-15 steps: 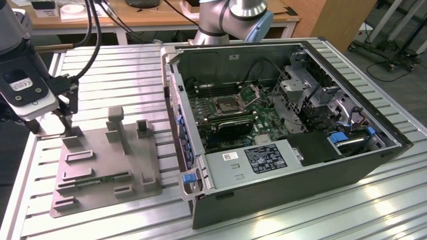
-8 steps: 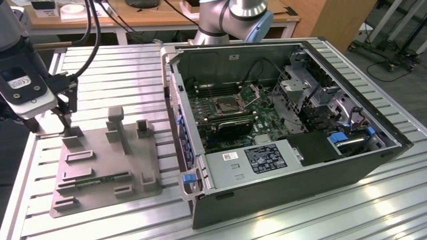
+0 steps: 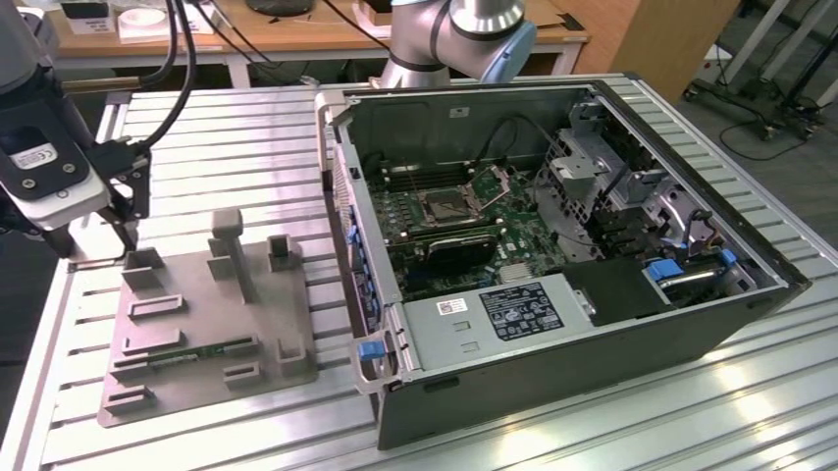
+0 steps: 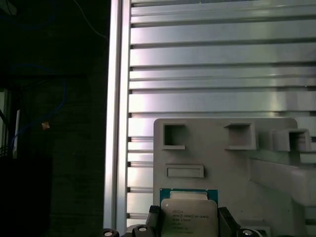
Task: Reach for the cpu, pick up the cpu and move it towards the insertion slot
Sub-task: 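Pick up the cpu and move it towards the insertion slot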
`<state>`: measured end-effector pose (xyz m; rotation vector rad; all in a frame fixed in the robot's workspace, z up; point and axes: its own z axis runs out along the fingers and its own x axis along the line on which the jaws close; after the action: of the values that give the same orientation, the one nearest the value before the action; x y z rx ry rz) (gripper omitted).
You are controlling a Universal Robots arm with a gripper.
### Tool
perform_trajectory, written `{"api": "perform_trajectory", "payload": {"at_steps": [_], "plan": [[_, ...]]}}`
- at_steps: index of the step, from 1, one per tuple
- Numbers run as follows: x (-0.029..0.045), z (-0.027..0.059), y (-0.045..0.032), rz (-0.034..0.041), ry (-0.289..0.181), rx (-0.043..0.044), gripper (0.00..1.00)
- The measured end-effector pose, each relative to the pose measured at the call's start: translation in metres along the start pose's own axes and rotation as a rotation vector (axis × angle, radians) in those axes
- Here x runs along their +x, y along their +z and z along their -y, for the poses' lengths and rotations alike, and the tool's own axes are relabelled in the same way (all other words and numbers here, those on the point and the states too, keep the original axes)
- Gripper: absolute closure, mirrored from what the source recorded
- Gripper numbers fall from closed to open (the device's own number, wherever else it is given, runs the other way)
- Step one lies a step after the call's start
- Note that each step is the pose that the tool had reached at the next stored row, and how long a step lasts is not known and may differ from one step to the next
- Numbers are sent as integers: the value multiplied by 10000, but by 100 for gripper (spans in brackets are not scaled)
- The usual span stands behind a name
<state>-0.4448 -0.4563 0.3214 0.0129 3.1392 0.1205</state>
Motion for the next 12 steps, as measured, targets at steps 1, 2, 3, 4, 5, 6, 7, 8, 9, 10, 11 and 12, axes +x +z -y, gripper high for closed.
{"api": "perform_trajectory", "payload": {"at_steps": [1,2,3,4,5,6,7,8,9,10,11,12], "plan": [[0,0,-6,0,0,0,46],[0,-1,-11,0,0,0,46],[0,-1,-16,0,0,0,46],[1,-2,-21,1,1,0,46],[1,-2,-26,1,0,-1,46],[1,-2,-31,1,1,0,46],[1,-3,-35,2,0,-1,46],[1,-3,-40,1,0,0,46],[1,-4,-44,2,0,-1,46],[2,-4,-48,3,0,-1,46],[2,-4,-52,3,0,-1,46],[2,-5,-57,4,0,-1,46]]}}
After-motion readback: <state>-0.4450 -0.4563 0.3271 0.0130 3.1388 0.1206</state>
